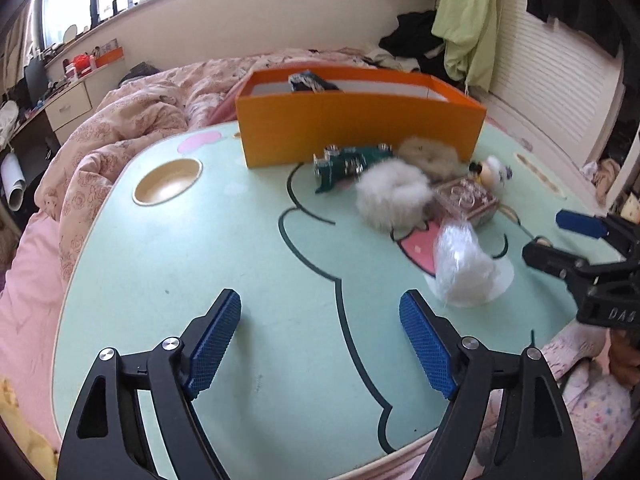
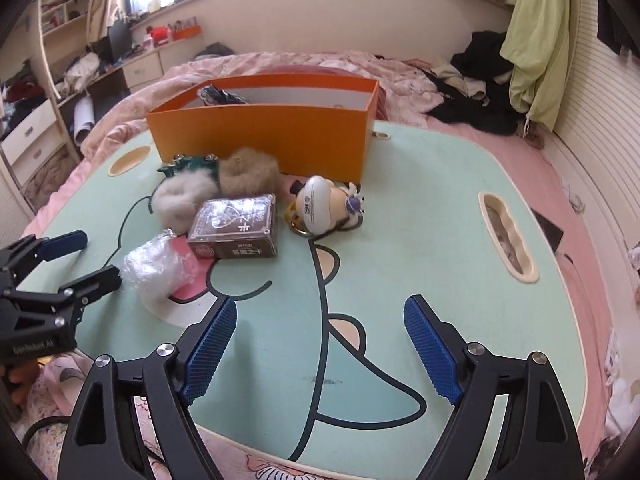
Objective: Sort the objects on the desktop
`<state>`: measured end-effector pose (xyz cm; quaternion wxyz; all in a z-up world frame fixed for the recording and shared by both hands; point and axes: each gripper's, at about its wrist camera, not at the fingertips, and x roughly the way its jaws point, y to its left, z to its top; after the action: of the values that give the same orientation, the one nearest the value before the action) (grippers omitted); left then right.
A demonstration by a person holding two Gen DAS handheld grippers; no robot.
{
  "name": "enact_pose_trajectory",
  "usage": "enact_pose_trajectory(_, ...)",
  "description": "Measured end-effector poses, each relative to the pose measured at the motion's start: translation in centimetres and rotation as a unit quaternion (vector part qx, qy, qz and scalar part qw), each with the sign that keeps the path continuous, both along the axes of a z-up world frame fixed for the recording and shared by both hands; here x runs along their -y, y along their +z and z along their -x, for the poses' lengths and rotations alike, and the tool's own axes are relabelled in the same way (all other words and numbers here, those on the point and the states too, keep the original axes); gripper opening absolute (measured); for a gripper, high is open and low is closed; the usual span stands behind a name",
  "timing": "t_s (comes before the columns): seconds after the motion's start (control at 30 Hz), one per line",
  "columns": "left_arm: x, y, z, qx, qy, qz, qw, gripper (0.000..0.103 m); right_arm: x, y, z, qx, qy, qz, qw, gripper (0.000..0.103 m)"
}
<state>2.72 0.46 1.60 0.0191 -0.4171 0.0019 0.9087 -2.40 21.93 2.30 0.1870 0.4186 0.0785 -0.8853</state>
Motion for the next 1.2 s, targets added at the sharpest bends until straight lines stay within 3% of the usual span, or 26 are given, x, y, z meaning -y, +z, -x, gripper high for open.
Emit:
enact_pose_trajectory(0.03,-0.03,-0.05,-0.07,-0.001,0.001,0.001,1.0000,0.084,-0.04,-0.39,0.24,0.010,0.000,0.001,1.000,0.087)
enact_pose_trajectory(0.1,0.14,-0.18,-0.04,-0.002,0.002,-0.003,1.0000,0.087,-0.04,-0.89,0.28,0.010,-0.002,-0.007,1.000,0.103)
enact_pose_trajectory(0.23,0.49,-0.56,0.28,0.004,0.010,-0.002,0.9999,0.103,-0.20,-1.02,0.22,0.006,0.001,-0.007,1.000,0.103)
enact_pose_trajectory(1.03,0.49,-0.57,0.32,-0.001,0.010,-0.003,0.9999,0.103,-0.17,-1.19,0.46,-0.008,0.020,0.002,1.000,0.103)
enact_pose_trajectory(1.2,0.49,-0.56,0.32,-0.001,0.010,-0.004,0.9999,0.103,-0.89,-0.91,0.49,-0.010,0.014,0.029,0.999,0.102)
